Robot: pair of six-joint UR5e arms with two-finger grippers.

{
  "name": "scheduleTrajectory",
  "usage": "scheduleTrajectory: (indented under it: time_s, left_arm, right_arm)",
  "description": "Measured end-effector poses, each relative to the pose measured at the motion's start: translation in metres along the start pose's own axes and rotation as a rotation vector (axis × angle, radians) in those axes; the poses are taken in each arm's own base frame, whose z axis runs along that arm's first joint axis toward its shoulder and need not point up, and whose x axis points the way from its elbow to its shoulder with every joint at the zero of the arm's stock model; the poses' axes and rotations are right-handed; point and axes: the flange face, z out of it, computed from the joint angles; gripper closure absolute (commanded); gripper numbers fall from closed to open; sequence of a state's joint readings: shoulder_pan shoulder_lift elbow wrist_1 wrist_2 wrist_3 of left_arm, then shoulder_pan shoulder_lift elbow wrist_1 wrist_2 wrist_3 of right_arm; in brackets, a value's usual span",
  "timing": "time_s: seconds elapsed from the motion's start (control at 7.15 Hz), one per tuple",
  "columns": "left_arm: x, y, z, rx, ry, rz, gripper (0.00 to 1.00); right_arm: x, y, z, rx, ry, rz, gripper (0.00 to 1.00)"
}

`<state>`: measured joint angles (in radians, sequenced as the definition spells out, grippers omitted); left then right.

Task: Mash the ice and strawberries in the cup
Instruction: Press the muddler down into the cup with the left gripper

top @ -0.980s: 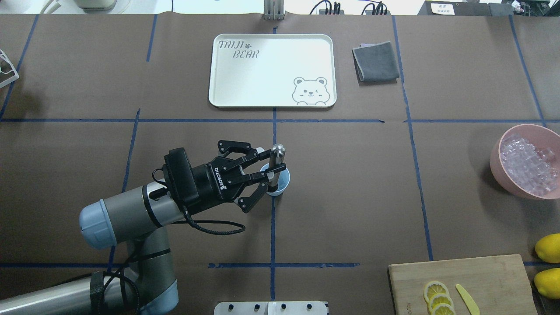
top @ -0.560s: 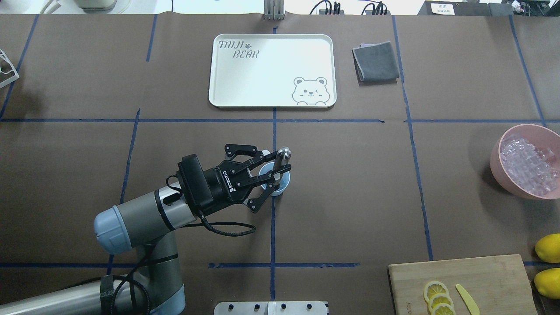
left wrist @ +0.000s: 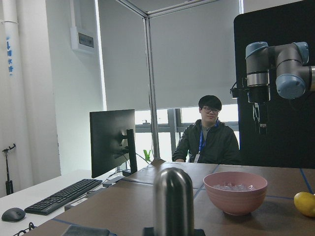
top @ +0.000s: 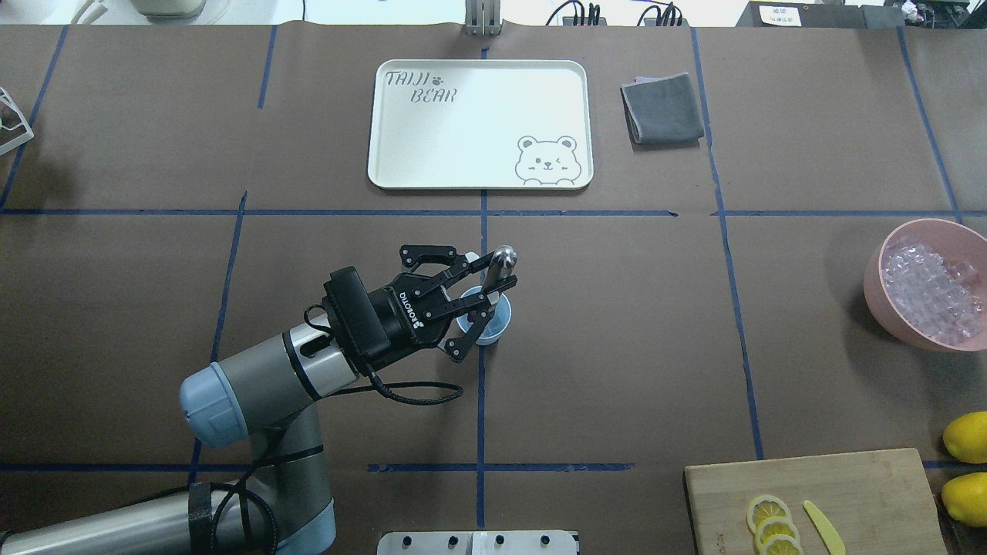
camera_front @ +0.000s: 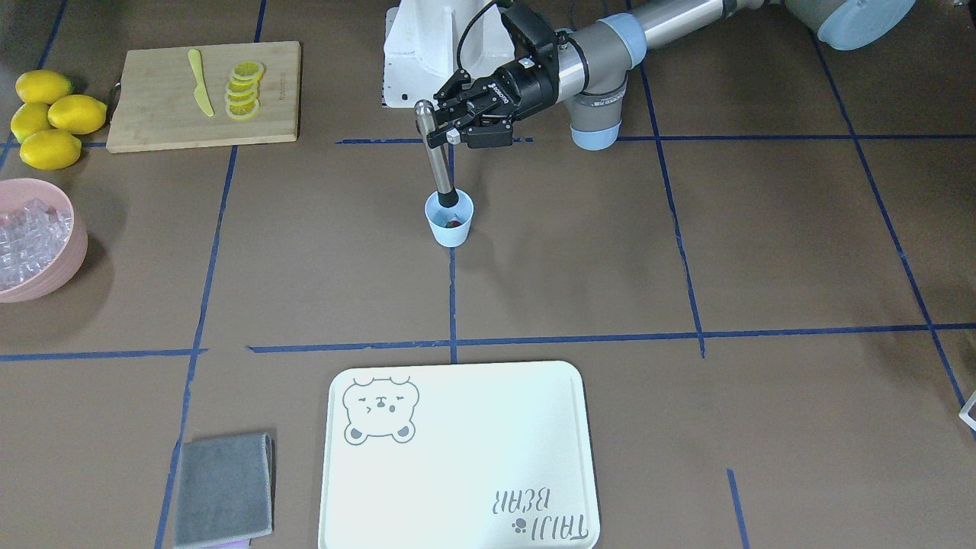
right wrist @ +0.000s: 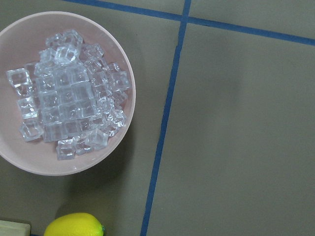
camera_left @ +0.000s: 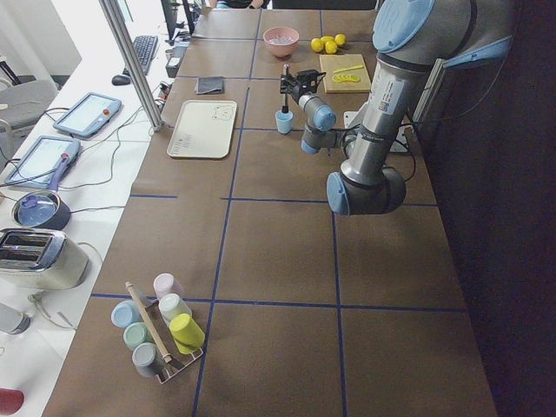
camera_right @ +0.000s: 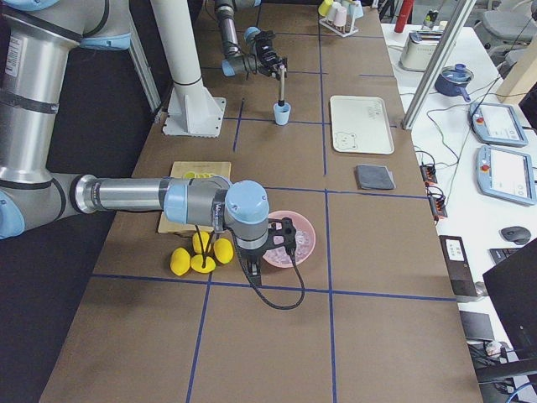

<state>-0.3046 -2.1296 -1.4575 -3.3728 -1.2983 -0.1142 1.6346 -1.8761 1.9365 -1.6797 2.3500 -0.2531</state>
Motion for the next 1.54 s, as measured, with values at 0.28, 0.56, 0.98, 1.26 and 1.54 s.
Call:
scheduleTrajectory:
  time_s: [0.28, 0.56, 0.98, 1.26, 1.54]
  left_arm:
    - [-0.003, 0.020, 0.000, -0.033, -0.027, 0.010, 0.97]
    - [0.008, 0.031, -0.001, -0.054, -0.034, 0.004, 0.97]
    - [0.016, 0.041, -0.001, -0.071, -0.044, 0.001, 0.97]
    - [0.016, 0.032, 0.006, -0.056, -0.045, -0.002, 0.98]
    - [0.009, -0.002, 0.016, -0.018, -0.053, -0.003, 0.98]
  right_arm:
    - [0.000, 0.000, 0.000, -0.001, 0.000, 0.001, 0.01]
    - [0.001, 0.001, 0.001, -0.002, -0.001, 0.003, 0.01]
    - [0.001, 0.002, 0.001, -0.002, -0.001, 0.003, 0.01]
    - [0.001, 0.002, 0.001, -0.003, -0.001, 0.003, 0.01]
    - [0.000, 0.001, 0.001, -0.002, -0.001, 0.003, 0.01]
